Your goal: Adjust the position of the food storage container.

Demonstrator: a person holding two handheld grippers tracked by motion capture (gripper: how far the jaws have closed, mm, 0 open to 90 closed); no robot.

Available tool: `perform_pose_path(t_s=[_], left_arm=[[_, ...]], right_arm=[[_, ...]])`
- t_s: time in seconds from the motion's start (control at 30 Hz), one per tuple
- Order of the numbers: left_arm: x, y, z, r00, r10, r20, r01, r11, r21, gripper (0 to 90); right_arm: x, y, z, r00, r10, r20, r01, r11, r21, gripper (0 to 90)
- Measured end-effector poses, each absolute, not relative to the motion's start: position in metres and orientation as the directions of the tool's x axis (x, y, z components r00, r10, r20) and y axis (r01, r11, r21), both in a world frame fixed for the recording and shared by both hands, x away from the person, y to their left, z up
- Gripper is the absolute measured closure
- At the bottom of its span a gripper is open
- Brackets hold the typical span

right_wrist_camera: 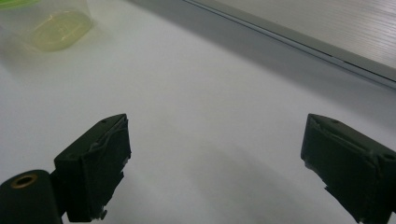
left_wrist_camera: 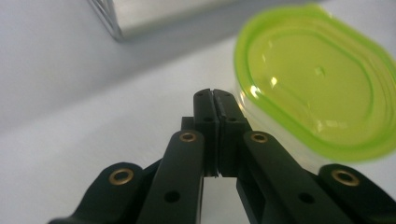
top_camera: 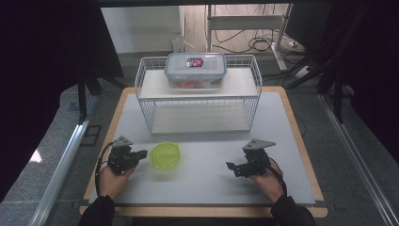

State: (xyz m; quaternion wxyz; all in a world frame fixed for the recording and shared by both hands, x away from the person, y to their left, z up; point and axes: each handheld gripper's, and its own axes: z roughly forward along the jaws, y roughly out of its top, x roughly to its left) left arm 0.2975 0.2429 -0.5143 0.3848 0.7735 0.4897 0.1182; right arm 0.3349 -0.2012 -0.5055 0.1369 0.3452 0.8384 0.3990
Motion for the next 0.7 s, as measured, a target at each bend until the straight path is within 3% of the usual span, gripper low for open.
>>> perform_pose_path(t_s=[0.33,0.7], left_arm=[[0.299,0.222,-0.526,0.546,0.827,-0.135,0.669,-0.334,0.665,89.4],[0.309,0.209,-0.531,0.572,0.809,-0.138,0.663,-0.356,0.659,89.4]], right_arm=[[0.335,-0.201,-0.506,-0.726,0.686,0.046,0.471,0.447,0.760,8.2],[0.336,-0.201,-0.508,-0.725,0.687,0.048,0.474,0.447,0.758,8.1]])
